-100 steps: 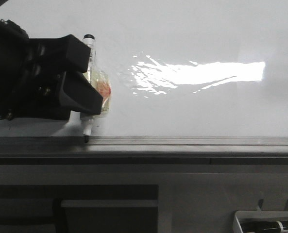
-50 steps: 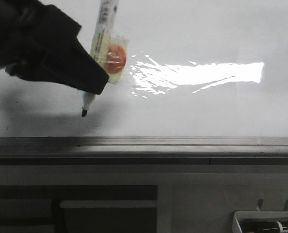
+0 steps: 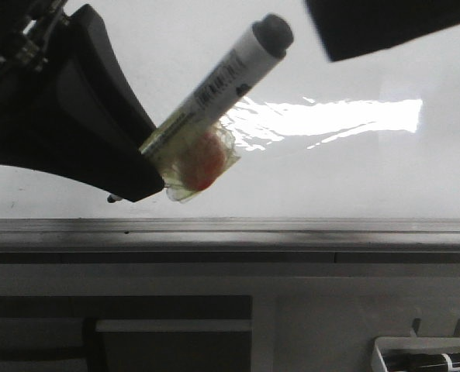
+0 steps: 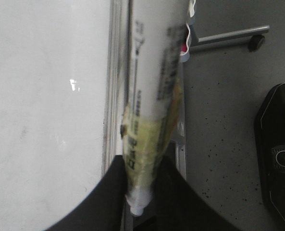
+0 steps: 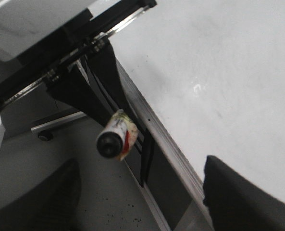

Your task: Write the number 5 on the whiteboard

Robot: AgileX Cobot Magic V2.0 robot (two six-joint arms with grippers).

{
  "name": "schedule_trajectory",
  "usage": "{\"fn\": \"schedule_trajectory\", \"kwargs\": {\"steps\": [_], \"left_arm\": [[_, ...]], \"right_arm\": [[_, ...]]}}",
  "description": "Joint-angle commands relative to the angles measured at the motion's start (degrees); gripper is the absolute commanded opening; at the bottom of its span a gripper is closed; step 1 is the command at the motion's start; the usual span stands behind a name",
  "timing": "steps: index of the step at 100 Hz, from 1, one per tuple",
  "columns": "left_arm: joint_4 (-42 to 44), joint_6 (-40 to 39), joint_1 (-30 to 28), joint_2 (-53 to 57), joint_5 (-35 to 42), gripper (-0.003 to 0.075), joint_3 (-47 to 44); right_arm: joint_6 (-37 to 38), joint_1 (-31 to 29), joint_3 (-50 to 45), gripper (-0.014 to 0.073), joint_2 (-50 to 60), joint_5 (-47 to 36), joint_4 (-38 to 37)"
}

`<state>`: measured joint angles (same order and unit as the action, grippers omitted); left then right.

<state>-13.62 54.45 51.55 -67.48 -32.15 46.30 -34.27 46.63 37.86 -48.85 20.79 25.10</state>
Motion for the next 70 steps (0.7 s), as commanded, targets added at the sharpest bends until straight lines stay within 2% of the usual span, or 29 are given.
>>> {"fn": "schedule_trajectory", "kwargs": {"steps": [1, 22, 49, 63, 70], "left_arm": [[-0.3, 0.2, 0.4, 1.3, 2.7, -0.002, 1.9], [-0.3, 0.2, 0.4, 1.3, 3.1, -0.002, 1.9], [-0.3, 0.2, 0.4, 1.3, 3.1, -0.002, 1.9], [-0.3, 0.2, 0.4, 1.3, 3.2, -0.002, 1.9], [-0.3, 0.2, 0.4, 1.3, 3.2, -0.002, 1.9]], "right_arm": [[-1.1, 1.9, 2.0, 0.0505, -2.0, -7.8, 1.1], [-1.1, 6.3, 2.0, 0.0505, -7.2, -10.2, 1.1], [-1.1, 6.8, 2.0, 0.05, -12.8, -16.6, 2.2], [-1.1, 6.8, 2.0, 0.0441, -14.7, -16.7, 3.8], [-1.1, 6.8, 2.0, 0.0382, -15.1, -17.1, 4.5]]}}
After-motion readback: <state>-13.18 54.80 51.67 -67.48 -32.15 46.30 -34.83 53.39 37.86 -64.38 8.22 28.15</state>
